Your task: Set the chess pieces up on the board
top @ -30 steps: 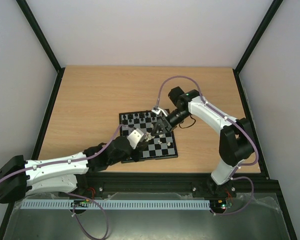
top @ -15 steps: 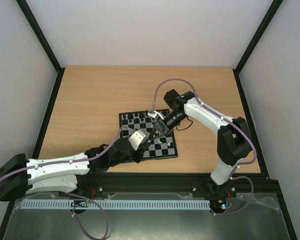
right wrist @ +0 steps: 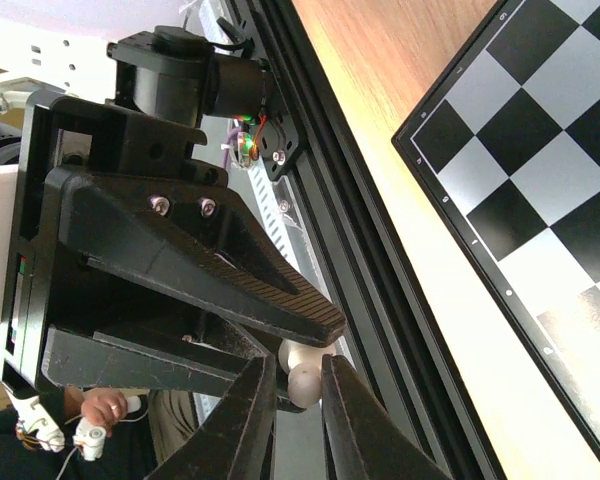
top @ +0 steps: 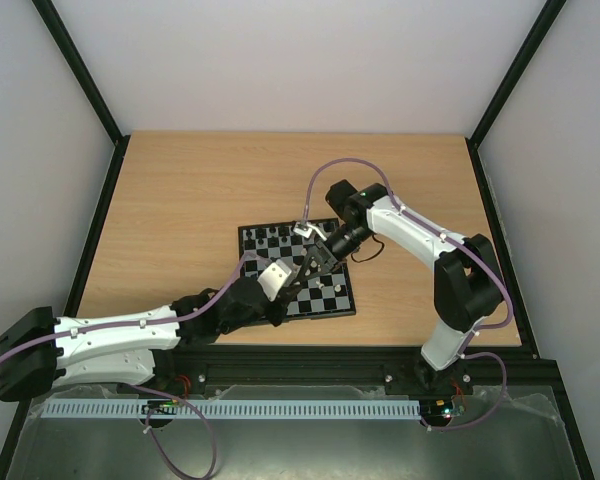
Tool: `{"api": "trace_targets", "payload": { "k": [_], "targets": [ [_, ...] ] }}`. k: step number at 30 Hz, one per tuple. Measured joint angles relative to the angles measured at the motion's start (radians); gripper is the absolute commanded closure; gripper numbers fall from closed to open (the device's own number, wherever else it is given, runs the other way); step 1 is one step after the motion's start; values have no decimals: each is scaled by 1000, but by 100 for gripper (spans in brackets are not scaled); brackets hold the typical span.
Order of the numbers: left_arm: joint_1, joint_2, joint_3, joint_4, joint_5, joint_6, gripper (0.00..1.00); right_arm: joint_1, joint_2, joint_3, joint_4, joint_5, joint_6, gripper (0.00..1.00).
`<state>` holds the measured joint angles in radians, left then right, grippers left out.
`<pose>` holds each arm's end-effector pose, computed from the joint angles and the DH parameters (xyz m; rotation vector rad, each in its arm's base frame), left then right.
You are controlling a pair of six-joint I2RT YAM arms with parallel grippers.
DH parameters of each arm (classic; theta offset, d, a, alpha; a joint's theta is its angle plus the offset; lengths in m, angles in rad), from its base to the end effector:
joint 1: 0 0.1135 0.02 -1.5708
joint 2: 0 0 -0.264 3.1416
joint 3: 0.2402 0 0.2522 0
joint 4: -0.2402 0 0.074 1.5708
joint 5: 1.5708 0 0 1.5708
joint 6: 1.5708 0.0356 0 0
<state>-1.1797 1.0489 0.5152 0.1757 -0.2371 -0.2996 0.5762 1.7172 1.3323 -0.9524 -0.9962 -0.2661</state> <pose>0.0960 -0.2109 0.2313 0.6981 1.8681 -0.7543 0.2602 0.2047 0.2475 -1.2579 2.3880 1.4961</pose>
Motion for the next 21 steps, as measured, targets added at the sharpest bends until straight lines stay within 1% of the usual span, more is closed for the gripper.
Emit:
{"api": "trace_targets", "payload": {
  "k": [5,7,9,11,14,16,19,20,21],
  "targets": [
    [0,0,0,0,-2,0,84,0,0,0,0,7,-4,90],
    [0,0,0,0,-4,0,83,0,0,0,0,10,-6,92],
    [0,0,0,0,-7,0,76,0,0,0,1,11,-8,93],
    [0,0,0,-1,-10,-3,65,2,0,0,3,14,-7,94],
    [0,0,2,-11,-24,-2,53,13,0,0,6,29,-6,94],
    [0,-6,21,-59,-34,-14,49,18,0,3,13,58,-2,94],
    [0,-50,88,-176,-43,-23,43,21,-8,10,45,123,10,94],
    [0,-74,115,-218,-53,-24,40,21,-16,11,63,151,13,94],
    [0,-106,145,-257,-67,-23,35,21,-24,12,81,178,16,94]
  ]
}}
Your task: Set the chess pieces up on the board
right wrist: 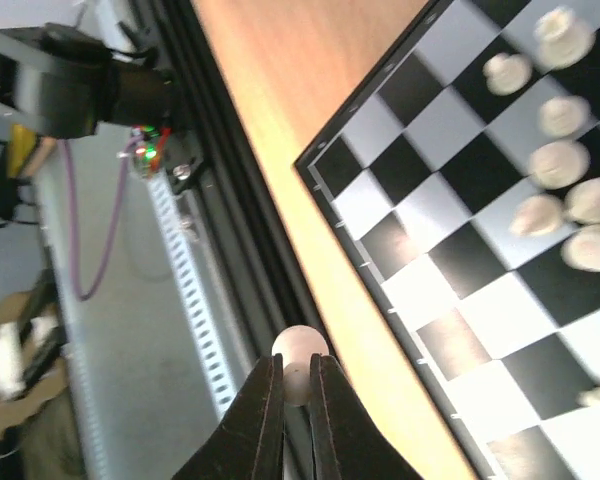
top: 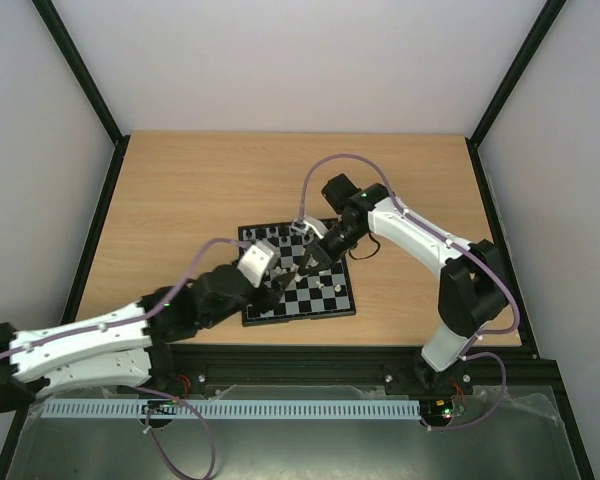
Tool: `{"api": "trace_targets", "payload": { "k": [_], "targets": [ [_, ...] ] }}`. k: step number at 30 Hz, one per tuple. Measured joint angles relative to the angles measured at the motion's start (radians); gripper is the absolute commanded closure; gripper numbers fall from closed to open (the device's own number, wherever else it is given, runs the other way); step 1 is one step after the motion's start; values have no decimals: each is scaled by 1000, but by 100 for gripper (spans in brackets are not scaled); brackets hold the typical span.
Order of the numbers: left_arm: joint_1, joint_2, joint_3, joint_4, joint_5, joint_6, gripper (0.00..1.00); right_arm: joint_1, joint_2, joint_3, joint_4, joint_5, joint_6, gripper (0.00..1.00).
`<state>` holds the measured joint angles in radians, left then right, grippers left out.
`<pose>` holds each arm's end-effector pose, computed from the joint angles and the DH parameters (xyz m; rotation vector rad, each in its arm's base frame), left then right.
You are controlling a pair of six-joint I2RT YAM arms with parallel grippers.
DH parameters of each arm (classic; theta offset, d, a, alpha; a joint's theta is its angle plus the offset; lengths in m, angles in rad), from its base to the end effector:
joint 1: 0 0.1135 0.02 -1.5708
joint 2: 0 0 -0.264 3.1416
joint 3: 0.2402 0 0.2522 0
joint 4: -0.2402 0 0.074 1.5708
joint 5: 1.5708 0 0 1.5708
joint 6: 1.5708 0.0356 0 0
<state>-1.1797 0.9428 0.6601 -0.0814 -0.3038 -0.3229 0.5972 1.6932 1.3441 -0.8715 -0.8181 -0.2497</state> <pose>0.0929 -0.1973 0.2780 0.6303 1.8810 -0.7072 0.2638 0.2108 0.2557 -1.2919 2.3649 1.2294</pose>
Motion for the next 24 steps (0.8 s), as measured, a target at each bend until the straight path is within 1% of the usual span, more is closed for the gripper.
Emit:
{"api": "trace_targets", "payload": {
  "k": [3,5,7,10,12,14,15,16,18,19,21,22,24],
  "targets": [
    [10,-114,80,-105,-86,-15,22,1,-29,-1,66,83,6,94],
    [50,-183,103,-161,-151,-45,19,6,-51,-5,120,141,12,94],
    [148,-236,104,-220,-196,-67,18,26,-74,-14,177,215,14,94],
    [376,-256,90,-281,-182,-86,18,97,-84,-18,243,342,11,94],
    [537,-242,73,-300,-118,-90,21,152,-84,-18,278,411,6,93],
    [718,-206,53,-306,-11,-93,23,207,-83,-18,307,470,-1,93],
    [832,-177,40,-303,76,-92,24,232,-81,-18,318,493,-6,92],
    [920,-151,29,-296,137,-91,25,259,-79,-18,330,518,-11,92],
    [1052,-88,3,-286,237,-93,24,303,-68,-18,348,554,-22,92],
    [1077,-70,-7,-282,271,-93,21,325,-58,-18,356,568,-27,92],
    [1096,-60,-24,-274,335,-92,2,372,-29,-17,369,592,-38,92],
    [1103,-63,-27,-271,359,-93,1,390,-14,-17,373,602,-42,92],
    [1108,-74,-27,-257,388,-104,0,428,26,-16,379,620,-52,92]
  ]
}}
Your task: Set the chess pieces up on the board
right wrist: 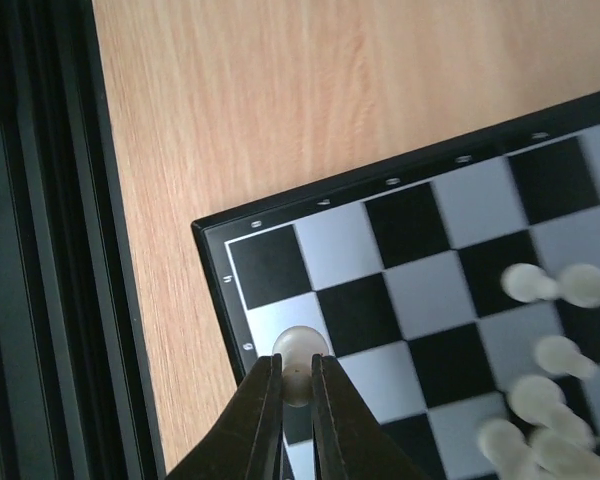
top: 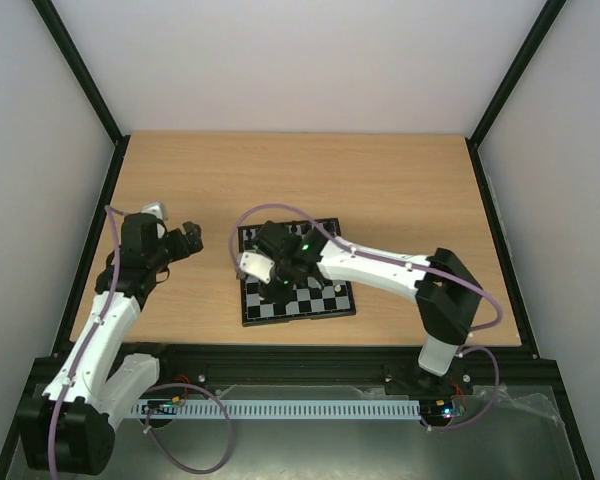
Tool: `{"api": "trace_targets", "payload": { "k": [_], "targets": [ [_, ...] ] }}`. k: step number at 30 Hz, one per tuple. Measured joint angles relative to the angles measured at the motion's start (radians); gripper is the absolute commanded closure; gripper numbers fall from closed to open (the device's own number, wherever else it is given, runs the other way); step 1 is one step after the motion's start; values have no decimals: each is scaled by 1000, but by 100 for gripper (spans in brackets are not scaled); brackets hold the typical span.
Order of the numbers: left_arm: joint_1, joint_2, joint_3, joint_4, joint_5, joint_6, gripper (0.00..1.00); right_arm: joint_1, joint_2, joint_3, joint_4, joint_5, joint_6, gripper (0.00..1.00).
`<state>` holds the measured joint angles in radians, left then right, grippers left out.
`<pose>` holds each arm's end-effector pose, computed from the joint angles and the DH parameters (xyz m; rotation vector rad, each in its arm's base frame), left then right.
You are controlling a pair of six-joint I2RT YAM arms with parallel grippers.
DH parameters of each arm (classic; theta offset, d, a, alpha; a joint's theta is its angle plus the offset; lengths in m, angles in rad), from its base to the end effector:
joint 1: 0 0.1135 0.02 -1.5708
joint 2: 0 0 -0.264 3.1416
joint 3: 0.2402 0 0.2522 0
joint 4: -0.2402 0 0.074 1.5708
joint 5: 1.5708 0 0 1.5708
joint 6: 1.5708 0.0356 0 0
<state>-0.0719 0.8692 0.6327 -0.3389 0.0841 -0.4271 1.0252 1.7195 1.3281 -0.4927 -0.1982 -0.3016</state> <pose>0.1929 -0.0169 0.2565 -0.3342 2.1423 -0.3792 0.1899 0.3263 0.2524 -1.6172 1.9242 0.5514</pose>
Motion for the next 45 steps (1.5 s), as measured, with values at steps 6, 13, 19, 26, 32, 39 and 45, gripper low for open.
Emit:
{"api": "trace_targets", "payload": {
  "k": [6,13,19,26,32,39,45],
  "targets": [
    [7,-30,-13,31,-6,-50,1,60,124,27,6,26,-13,92],
    [37,12,-13,31,20,-78,0,72,180,56,37,56,-15,92],
    [39,-6,-13,18,5,-78,0,77,208,58,59,84,-17,92],
    [39,-52,-13,21,1,-78,0,77,235,72,76,105,-16,91],
    [39,-52,-19,24,1,-78,1,77,253,87,84,125,-13,87],
    [39,-52,-21,28,2,-79,0,79,257,89,86,138,-5,78],
    [39,-52,-27,33,6,-77,0,79,257,122,65,139,6,71]
  ]
}}
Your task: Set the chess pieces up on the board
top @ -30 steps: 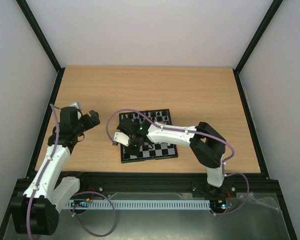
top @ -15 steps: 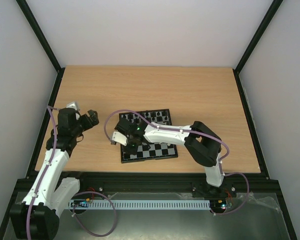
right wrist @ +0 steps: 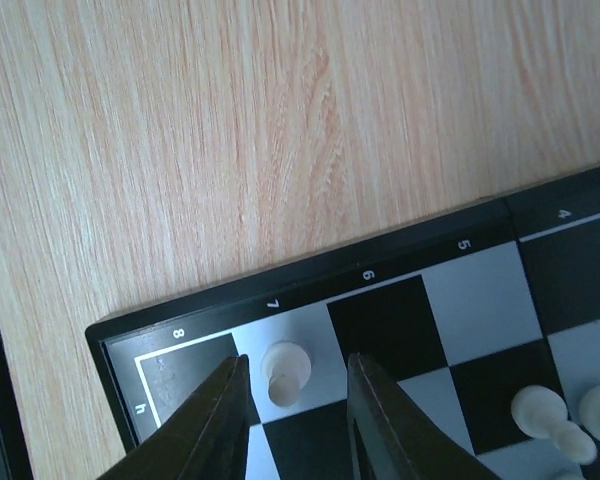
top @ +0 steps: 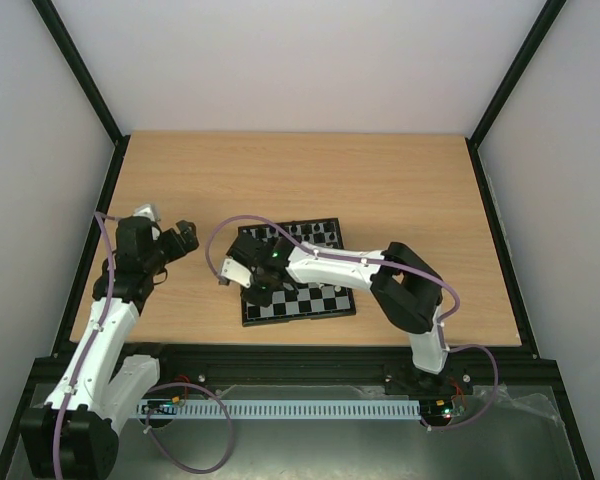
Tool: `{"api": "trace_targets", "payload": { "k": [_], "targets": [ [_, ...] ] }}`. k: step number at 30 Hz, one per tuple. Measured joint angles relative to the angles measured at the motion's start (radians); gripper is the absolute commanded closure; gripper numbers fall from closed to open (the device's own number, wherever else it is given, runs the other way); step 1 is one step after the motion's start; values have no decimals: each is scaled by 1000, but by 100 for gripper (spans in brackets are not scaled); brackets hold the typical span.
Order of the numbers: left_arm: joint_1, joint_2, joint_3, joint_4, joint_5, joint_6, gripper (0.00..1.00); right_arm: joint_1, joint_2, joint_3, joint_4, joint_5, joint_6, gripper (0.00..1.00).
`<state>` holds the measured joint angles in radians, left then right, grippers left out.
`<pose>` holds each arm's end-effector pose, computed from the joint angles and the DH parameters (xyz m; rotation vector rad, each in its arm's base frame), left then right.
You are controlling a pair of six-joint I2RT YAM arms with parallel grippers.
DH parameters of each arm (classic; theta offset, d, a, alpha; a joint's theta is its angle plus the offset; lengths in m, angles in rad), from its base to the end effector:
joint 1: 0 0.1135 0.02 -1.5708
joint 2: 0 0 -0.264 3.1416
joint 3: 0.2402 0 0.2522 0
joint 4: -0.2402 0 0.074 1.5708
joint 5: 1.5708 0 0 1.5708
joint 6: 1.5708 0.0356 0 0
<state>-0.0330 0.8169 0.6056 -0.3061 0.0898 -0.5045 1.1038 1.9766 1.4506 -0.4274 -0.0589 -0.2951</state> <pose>0.1863 -0.0093 0.2591 -0.4398 2.0671 -0.4177 0.1915 0.3845 0.1956 -1.6722 1.9501 0.3918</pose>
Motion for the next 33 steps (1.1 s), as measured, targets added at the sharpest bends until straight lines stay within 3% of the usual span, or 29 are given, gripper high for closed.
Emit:
{"api": "trace_targets", "payload": {
  "k": [4,9,16,21,23,29,33],
  "targets": [
    [-6,-11,-9,14,28,8,1,-9,-40,-2,-12,7,7,71],
    [-45,-68,-23,32,28,25,1,-74,-207,-93,-21,0,20,70],
    [-341,-93,116,-52,-341,69,0,-291,-512,-328,-27,3,50,70],
    [-484,53,363,-111,-570,167,0,-365,-650,-459,-39,6,52,71],
    [-514,117,386,-56,-622,234,1,-371,-666,-493,-40,6,52,72],
    [-529,135,179,63,-555,296,1,-372,-616,-542,-35,0,53,75],
    [-529,167,218,73,-458,276,15,-372,-579,-545,-13,-1,51,75]
  ]
}}
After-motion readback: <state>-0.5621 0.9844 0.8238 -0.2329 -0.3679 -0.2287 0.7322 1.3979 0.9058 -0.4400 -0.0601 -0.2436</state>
